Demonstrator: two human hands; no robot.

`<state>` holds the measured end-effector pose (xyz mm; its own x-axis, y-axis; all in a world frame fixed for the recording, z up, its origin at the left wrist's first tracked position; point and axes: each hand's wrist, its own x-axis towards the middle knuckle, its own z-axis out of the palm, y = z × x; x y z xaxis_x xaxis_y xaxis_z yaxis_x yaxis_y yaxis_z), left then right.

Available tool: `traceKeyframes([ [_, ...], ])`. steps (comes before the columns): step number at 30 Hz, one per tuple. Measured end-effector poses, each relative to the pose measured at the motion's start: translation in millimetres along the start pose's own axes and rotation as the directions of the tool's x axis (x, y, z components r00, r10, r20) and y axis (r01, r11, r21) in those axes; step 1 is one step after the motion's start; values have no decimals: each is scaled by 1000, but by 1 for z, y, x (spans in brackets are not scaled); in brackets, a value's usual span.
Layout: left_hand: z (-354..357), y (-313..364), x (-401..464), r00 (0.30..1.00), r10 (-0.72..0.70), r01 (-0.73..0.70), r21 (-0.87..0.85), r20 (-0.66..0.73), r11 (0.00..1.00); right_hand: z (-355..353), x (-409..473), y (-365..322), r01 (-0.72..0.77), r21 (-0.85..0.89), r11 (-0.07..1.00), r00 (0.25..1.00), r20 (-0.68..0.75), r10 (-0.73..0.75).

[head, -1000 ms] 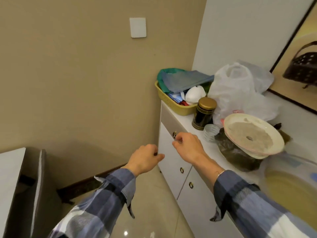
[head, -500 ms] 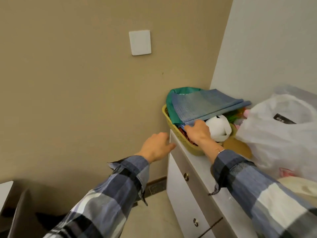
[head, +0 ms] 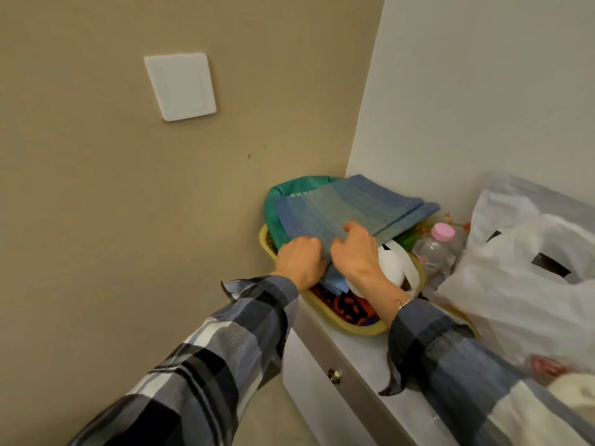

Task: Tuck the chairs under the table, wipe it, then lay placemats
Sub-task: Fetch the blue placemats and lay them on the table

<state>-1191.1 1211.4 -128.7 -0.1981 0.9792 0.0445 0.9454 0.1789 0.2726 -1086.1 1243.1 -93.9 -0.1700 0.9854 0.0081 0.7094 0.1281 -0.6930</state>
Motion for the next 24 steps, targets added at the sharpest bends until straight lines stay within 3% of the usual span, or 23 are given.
traceKeyframes([
  [6,6,-5,14,983,180,-173,204,-18,964,11,7,9,-103,2,995,990,-95,103],
  [10,-8,-15,16,971,158,-143,94,-182,985,19,11,-1,-178,206,962,972,-118,205],
  [13,-23,-21,7,926,218,-209,64,-309,976,18,17,-20,-305,494,814,923,-58,381],
  [16,-36,-23,-13,837,409,-369,178,-362,912,13,30,-26,-356,709,609,880,35,474],
  [19,-47,-24,-41,815,500,-450,224,-292,865,7,27,-33,-356,687,634,885,29,465],
  [21,-56,-23,-57,884,368,-380,15,-289,925,0,14,-44,-284,627,725,929,-6,370],
  [23,-64,-22,-78,943,68,-177,-314,-327,933,-9,-4,-54,-178,583,793,976,4,217],
  [24,-65,-25,-86,935,-86,-83,-451,-343,889,-15,-14,-58,-122,565,816,991,28,128],
])
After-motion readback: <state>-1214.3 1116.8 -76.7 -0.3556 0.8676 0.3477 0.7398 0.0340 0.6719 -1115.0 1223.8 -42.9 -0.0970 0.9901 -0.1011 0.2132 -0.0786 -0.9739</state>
